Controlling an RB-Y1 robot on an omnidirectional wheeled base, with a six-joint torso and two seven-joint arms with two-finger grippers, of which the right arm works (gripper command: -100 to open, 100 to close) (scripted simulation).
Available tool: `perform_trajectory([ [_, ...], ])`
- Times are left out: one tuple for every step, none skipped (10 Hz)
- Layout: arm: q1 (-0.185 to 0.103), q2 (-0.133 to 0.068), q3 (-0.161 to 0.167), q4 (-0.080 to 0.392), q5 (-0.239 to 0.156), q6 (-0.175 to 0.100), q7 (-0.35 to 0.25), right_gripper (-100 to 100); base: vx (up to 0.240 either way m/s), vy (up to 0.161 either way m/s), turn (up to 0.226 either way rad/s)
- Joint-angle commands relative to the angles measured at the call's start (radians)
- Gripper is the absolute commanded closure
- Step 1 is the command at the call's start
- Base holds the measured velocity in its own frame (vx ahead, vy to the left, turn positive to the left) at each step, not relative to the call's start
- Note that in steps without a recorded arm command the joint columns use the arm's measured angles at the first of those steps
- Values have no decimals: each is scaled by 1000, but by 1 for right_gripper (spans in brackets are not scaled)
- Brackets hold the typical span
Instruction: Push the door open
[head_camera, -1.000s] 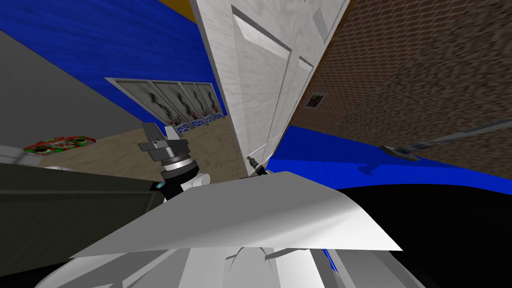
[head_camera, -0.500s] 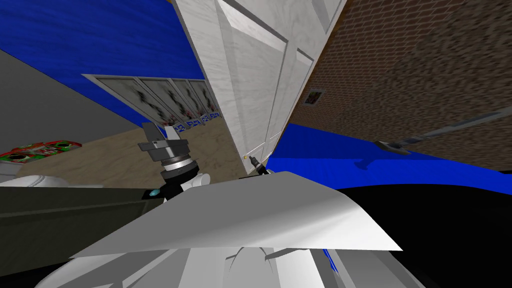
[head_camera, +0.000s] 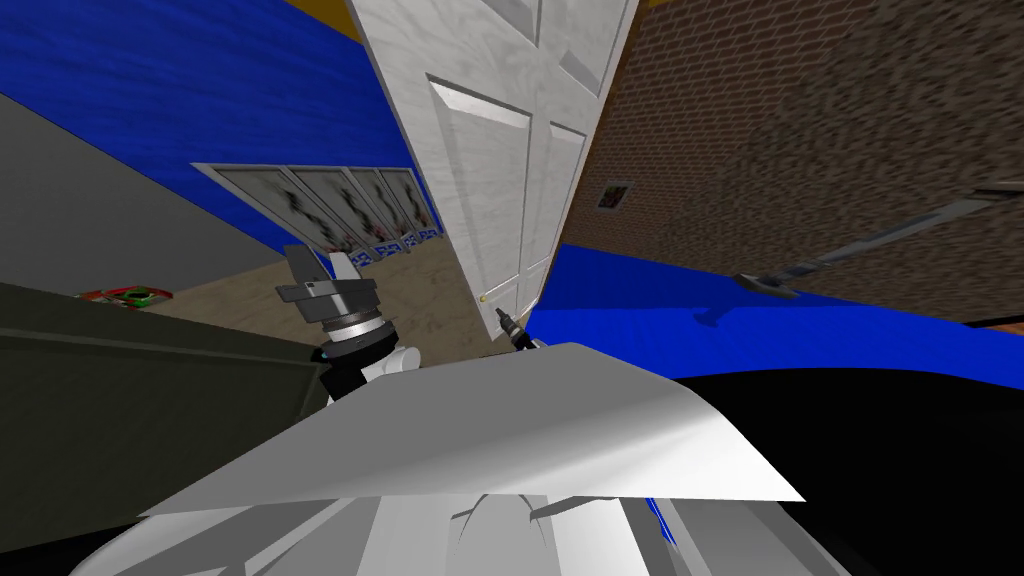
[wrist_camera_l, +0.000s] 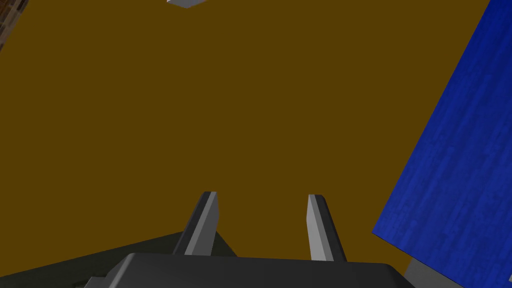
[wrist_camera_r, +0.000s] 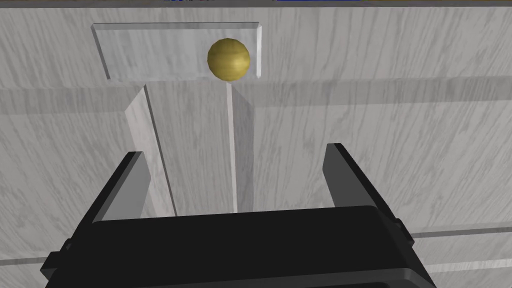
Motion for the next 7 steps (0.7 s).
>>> perform_trajectory([
  [0, 0, 0, 0, 0, 0, 0, -100, -126, -21, -9],
  [0, -4, -4, 4, -1, -5, 2, -100, 81, 63, 30],
  [0, -4, -5, 6, -1, -6, 3, -100, 144, 131, 28],
  [0, -5, -7, 8, -2, -9, 5, -100, 180, 110, 13],
  [-1, -4, -9, 11, -2, -13, 6, -100, 202, 111, 23],
  [-1, -2, -12, 14, -2, -16, 8, -100, 217, 112, 25],
  [-1, 0, -14, 16, -3, -19, 10, -100, 221, 125, 32],
])
